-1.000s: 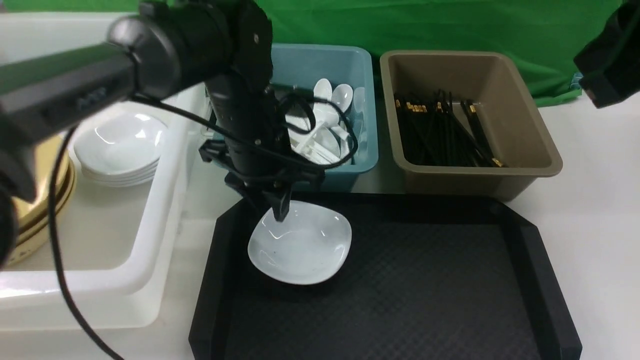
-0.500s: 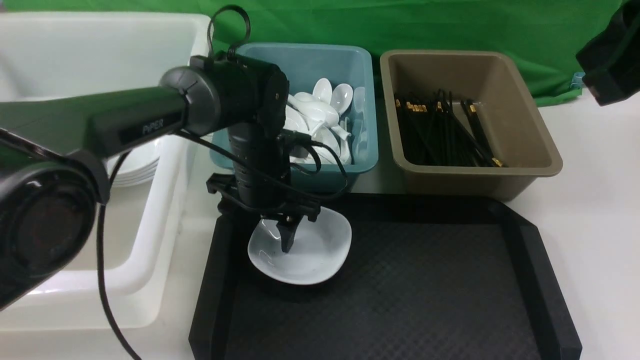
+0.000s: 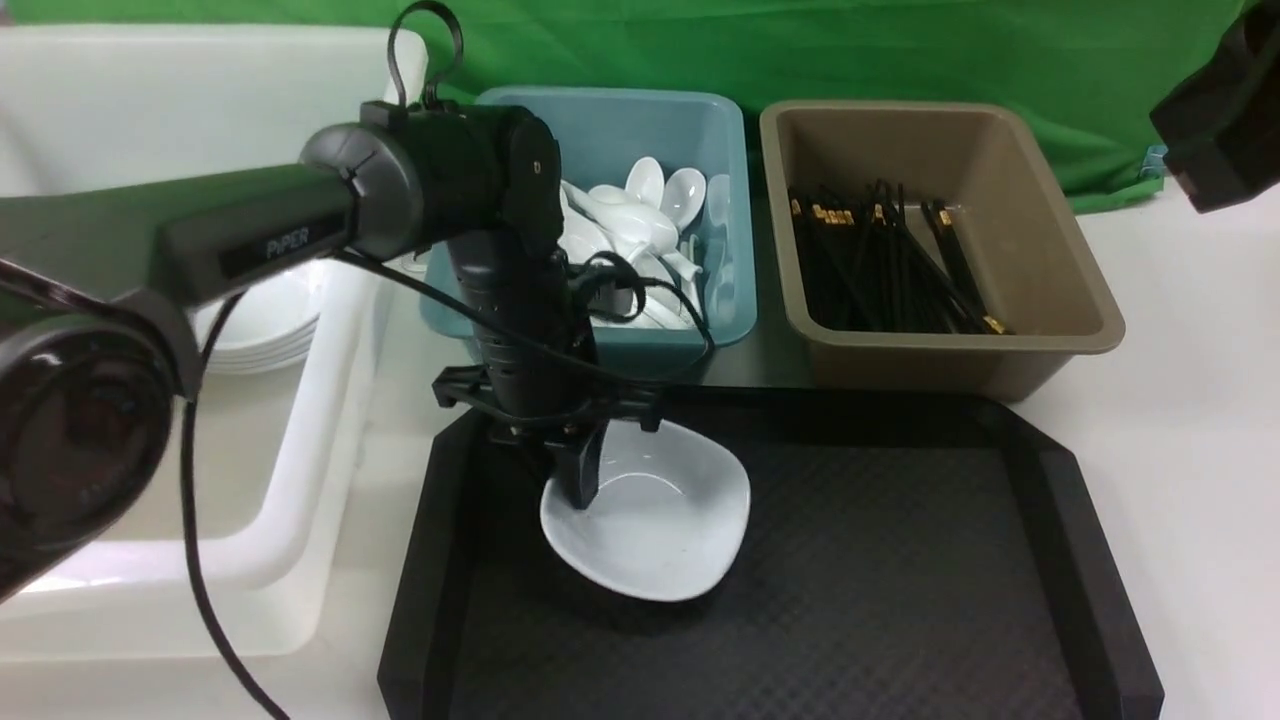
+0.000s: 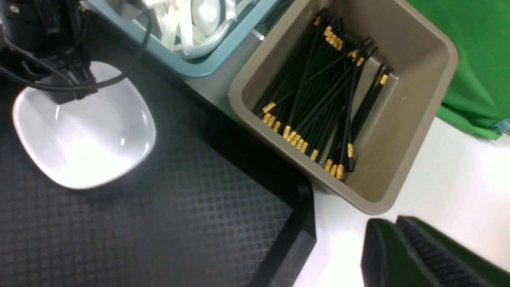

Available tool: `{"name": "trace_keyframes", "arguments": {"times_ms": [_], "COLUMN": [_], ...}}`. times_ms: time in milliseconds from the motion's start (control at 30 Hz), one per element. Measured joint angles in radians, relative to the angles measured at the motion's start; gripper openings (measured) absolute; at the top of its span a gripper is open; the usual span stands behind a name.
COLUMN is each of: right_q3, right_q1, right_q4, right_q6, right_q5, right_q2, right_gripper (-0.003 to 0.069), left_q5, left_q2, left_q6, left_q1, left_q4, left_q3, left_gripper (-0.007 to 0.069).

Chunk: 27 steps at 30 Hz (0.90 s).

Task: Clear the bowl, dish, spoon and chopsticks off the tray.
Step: Use the left arm to grab the plate, then use the left arm to put the plate into the large storage box on the left

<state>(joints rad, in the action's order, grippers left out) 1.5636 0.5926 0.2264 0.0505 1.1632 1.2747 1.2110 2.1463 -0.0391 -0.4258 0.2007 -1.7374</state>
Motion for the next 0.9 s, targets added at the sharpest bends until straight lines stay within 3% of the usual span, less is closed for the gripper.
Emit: {"name": "trace_keyframes", "arguments": {"times_ms": [167,400,500,633,833,900], "right_q3": [-0.001,-0.002,-0.002,-0.002,-0.002,-0.002], "right_q1": [0.0,0.0,0.0,0.0,0.0,0.0], "right_q4": [-0.015,-0.022,-0.029,-0.03,-0.039,-0.041], "right_q6": [0.0,0.0,0.0,0.0,0.0,0.0], "right_q5": [-0.007,-0.021,-0.022,-0.023,-0.039,-0.046], "right_q2": [-0.007,-0.028,-0.032,-0.036,-0.036,-0.036], "right_gripper": [0.0022,0.0022,0.0022,0.0022,0.0022,0.0022], "left_q5": [-0.001,0.002,0.004,-0.001,-0.15,-0.177], "left_q2": [-0.108,-0.262,-0.317,-0.38,-0.376,-0.368], "left_q6": [0.074,0.143,0.17,0.174,0.166,0.163], "left_q1": [0.008,0.085,0.179,0.394,0.677,0.709], "left_q4": [0.099,0.217,0.269,0.339,0.361,0.356], "left_q3": [0.003,0.003,0.004,0.004,0.004,0.004], "left_gripper": [0.0015,0.0013,0.0013,0.0013,0.0013,0.0013]}}
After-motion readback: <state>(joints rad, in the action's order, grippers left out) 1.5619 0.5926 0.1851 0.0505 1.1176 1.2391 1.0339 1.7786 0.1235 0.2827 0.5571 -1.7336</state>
